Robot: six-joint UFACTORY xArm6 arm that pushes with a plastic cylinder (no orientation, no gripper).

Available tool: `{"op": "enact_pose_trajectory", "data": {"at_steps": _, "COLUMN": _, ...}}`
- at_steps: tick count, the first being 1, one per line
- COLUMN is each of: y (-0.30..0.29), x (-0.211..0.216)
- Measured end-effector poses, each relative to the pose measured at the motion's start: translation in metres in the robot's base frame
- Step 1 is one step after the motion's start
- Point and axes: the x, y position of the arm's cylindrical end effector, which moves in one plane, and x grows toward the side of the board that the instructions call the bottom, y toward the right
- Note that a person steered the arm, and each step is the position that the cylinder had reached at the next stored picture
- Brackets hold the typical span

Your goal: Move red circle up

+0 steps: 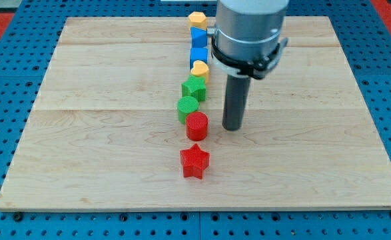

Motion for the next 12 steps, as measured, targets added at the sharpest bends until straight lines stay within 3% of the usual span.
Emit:
{"op": "enact_pose_trajectory", "data": {"at_steps": 2, "y": -0.160, "x": -0.007}}
{"op": "enact_pose_trajectory", "data": {"at_steps": 3, "y": -0.160, "x": -0.011}}
{"op": "enact_pose_trajectory", "data": {"at_steps": 4, "y": -0.154, "x": 0.019}}
{"op": "enact_pose_trajectory", "data": {"at_steps": 5, "y": -0.113, "x": 0.007}}
{"op": "enact_pose_trajectory", "data": {"at_steps": 7, "y": -0.126, "x": -0.033}}
{"op": "enact_pose_trajectory", "data": {"at_steps": 9, "y": -0.149, "x": -0.003}}
{"op": "enact_pose_trajectory", "data": {"at_steps": 10, "y": -0.136, "x": 0.039}}
{"op": "enact_pose_trajectory", "data": {"at_steps": 12, "y": -0.015, "x": 0.035}}
